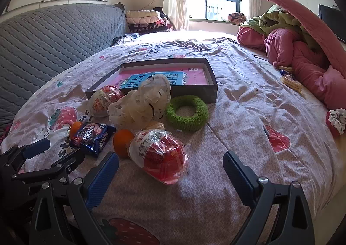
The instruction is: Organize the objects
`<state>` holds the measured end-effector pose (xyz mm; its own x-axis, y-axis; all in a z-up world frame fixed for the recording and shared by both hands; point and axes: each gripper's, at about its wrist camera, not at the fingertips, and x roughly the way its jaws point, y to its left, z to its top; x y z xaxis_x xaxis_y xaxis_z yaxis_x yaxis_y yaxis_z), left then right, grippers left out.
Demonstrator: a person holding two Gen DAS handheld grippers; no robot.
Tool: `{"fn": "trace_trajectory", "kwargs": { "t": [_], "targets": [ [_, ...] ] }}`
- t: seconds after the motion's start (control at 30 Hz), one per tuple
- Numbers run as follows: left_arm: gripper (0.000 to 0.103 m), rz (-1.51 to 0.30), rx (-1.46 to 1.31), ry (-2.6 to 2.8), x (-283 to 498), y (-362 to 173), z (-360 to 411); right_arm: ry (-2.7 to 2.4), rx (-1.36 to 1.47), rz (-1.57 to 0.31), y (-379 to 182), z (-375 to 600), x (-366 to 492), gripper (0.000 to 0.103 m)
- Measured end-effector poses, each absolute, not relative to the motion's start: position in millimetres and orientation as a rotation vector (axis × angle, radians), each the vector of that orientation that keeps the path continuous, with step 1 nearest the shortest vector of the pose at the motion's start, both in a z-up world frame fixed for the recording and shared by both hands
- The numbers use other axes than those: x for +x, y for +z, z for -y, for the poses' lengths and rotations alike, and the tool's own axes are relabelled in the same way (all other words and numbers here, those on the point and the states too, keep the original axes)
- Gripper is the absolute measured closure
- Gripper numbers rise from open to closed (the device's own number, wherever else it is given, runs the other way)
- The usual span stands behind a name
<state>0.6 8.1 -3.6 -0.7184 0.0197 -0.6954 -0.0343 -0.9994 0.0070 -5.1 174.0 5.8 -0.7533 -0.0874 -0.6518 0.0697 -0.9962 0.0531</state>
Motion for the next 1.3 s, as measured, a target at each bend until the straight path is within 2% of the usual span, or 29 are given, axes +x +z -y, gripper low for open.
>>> {"fn": "trace_trajectory", "kwargs": {
  "t": [1.3],
  "targets": [
    [0.017,-0.032,-1.155,2.897,-0.6,0.1,-3.3,-2.877,1.06,0.031,6.5,-175.9,-2.9,0.006]
  ]
}}
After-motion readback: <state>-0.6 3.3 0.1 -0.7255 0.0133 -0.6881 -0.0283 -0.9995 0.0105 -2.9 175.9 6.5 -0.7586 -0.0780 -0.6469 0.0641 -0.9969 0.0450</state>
